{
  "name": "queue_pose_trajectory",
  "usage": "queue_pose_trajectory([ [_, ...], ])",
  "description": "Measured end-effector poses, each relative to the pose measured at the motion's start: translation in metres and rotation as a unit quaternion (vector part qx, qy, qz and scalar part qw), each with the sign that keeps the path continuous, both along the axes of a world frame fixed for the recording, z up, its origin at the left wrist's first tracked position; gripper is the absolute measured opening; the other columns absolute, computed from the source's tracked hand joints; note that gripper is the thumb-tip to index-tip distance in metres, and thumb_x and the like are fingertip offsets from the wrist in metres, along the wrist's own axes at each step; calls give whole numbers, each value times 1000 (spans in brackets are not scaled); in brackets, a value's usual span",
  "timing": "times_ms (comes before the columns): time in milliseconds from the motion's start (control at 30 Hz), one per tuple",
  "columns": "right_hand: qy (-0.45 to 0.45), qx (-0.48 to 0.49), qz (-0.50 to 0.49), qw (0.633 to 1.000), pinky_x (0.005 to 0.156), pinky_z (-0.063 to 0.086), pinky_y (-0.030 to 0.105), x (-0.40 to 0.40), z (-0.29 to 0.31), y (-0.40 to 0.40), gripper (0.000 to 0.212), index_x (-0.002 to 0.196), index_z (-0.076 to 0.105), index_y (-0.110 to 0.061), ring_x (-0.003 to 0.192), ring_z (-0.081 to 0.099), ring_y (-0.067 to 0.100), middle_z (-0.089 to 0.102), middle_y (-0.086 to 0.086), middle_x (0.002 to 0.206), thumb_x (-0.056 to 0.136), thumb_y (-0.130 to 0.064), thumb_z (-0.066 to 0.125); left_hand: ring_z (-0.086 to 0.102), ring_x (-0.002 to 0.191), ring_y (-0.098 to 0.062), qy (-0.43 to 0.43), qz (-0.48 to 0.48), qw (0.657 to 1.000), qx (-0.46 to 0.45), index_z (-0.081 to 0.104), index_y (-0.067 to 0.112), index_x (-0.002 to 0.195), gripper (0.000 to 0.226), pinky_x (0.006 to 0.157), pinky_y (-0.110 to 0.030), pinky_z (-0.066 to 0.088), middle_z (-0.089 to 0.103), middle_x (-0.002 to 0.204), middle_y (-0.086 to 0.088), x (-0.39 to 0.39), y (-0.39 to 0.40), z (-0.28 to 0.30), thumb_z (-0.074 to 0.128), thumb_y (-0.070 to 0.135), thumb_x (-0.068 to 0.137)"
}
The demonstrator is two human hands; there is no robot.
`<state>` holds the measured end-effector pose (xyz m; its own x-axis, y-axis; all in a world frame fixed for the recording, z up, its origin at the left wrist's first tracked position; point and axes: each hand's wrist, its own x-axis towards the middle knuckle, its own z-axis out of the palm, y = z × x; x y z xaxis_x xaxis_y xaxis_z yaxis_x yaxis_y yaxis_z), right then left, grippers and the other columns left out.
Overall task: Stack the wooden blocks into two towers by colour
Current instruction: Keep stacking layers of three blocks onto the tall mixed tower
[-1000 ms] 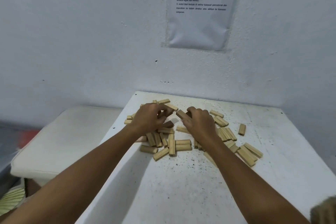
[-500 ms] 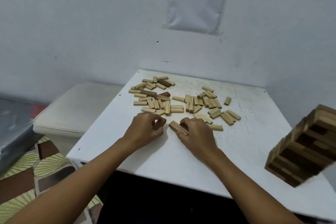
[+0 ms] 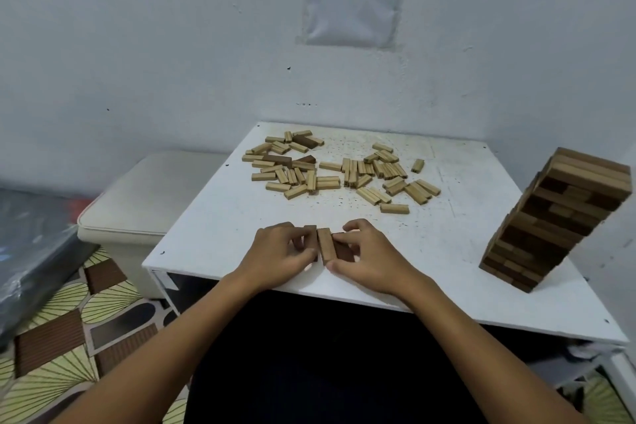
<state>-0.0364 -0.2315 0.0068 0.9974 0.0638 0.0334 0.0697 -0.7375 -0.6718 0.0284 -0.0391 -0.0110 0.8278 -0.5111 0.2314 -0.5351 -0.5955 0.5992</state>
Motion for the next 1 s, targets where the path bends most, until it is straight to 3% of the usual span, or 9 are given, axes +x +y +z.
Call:
queue_pose_trajectory([
  [133, 60, 18, 39, 997, 82, 43, 20, 6, 6, -18, 64, 135, 56, -12, 92, 57, 11, 42, -3, 141, 76, -19, 79, 44, 102, -9, 0, -28, 995, 92, 58, 31, 132, 82, 92, -36, 33, 54, 102, 12, 4, 5, 0, 48, 72, 62],
  [233, 54, 42, 39, 997, 72, 42, 15, 7, 5, -22, 62, 130, 61, -9, 83, 58, 10, 52, 0, 134, 72, -12, 81, 35, 125, -7, -2, -41, 996, 80, 57, 31, 133, 86, 101, -34, 25, 44, 137, 12, 6, 6, -4, 56, 76, 59],
  [300, 42, 60, 29, 997, 70, 41, 13, 7, 1, -22, 56, 125, 64, -7, 94, 61, 14, 59, 0, 124, 72, -11, 80, 34, 133, -8, 3, -47, 997, 53, 60, 29, 130, 84, 108, -37, 25, 40, 148, 12, 9, 4, -5, 61, 74, 59],
  [400, 37, 90, 21, 995, 71, 38, 12, 9, -9, -22, 45, 117, 68, -6, 129, 48, 7, 66, -2, 105, 73, -9, 78, 45, 130, -10, 12, -61, 998, 14, 67, 23, 122, 79, 111, -40, 34, 52, 142, 7, 16, 3, -6, 71, 68, 57],
  [467, 37, 108, 15, 993, 69, 37, 9, 10, -14, -24, 41, 114, 69, -5, 134, 39, -1, 69, 0, 99, 74, -6, 76, 54, 121, -6, 35, -65, 997, -19, 71, 20, 115, 74, 106, -37, 41, 60, 132, 6, 18, 2, -5, 78, 62, 55],
  [633, 36, 136, 11, 990, 62, 38, 11, 10, -21, -25, 42, 116, 69, -5, 133, 37, -7, 69, -2, 99, 74, 0, 72, 58, 109, -6, 26, -76, 996, -43, 67, 24, 119, 74, 97, -30, 47, 65, 118, 8, 16, 1, -7, 76, 61, 55],
  [833, 33, 147, 18, 988, 59, 36, 11, 8, -21, -24, 47, 121, 67, -7, 133, 42, -1, 65, 7, 122, 75, 2, 69, 49, 121, -10, 27, -78, 996, -19, 43, 56, 132, 75, 105, -42, 40, 57, 125, 10, 23, 5, -21, 75, 62, 64],
  [933, 22, 141, 12, 990, 61, 37, 12, 9, -22, -23, 48, 121, 67, -10, 131, 44, -1, 61, 2, 128, 74, 0, 70, 47, 122, -12, 25, -78, 996, -16, 46, 52, 133, 74, 106, -43, 39, 56, 123, 10, 24, 5, -23, 74, 63, 66],
  [1000, 16, 125, 7, 992, 63, 38, 11, 10, -23, -23, 52, 126, 65, -13, 111, 57, 1, 54, -3, 135, 75, -4, 72, 47, 120, -9, 10, -84, 996, -14, 49, 46, 133, 73, 105, -44, 39, 57, 122, 11, 24, 4, -23, 73, 64, 66],
])
